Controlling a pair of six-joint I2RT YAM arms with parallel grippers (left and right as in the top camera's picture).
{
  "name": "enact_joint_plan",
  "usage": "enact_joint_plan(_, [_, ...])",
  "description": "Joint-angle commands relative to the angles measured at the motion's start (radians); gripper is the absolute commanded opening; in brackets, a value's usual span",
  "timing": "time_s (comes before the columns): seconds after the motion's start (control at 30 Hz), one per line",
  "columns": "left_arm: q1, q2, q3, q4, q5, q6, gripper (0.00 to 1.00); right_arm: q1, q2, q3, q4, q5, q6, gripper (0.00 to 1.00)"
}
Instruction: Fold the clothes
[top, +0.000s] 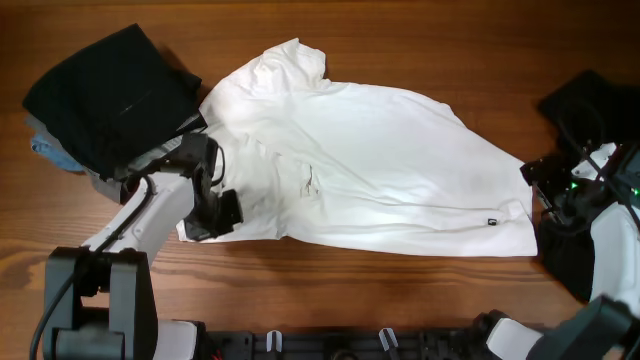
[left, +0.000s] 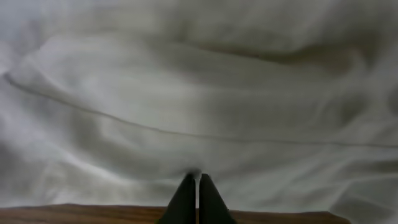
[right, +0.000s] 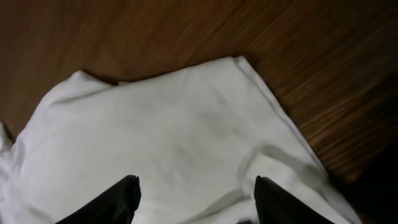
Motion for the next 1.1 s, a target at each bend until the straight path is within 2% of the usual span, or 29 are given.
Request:
enact_joint_plan(0.0, [0.056, 0.008, -0.068, 0.085, -0.057, -0.053, 0.04, -0.001, 0.049, 0.016, 0.116, -0.141, -0.076, 0.64])
enact_joint_plan(0.1, [0.096, 0.008, -0.088, 0.145, -0.057, -0.058, 0.04, -0.001, 0.047, 0.018, 0.196, -0.265, -0.084, 0.64])
enact_joint_plan(0.23, [0.143, 0.008, -0.09, 0.15, -0.056, -0.13, 0.04, -0.001, 0.042, 0.022, 0.249, -0.335, -0.085, 0.65])
enact_joint_plan(0.43, [0.214, 0.007, -0.089, 0.055, -0.041, -0.184, 0.04, -0.001, 0.042, 0.023, 0.312, -0.317, -0.065, 0.71])
enact_joint_plan(0.57, [0.308, 0.005, -0.088, 0.048, 0.04, -0.183, 0.04, -0.001, 0.051, 0.023, 0.446, -0.229, -0.066, 0.82])
enact_joint_plan(0.63, [0.352, 0.005, -0.083, 0.049, 0.068, -0.171, 0.05, -0.001, 0.077, 0.023, 0.523, -0.215, -0.076, 0.82])
enact_joint_plan(0.83, [0.366, -0.02, -0.029, 0.048, 0.182, -0.058, 0.24, 0.056, 0.222, 0.023, 0.631, -0.214, -0.253, 0.8])
enact_joint_plan(1.07, [0.333, -0.136, 0.081, -0.021, 0.275, 0.04, 0.31, 0.077, 0.381, 0.024, 0.735, -0.171, -0.296, 0.78])
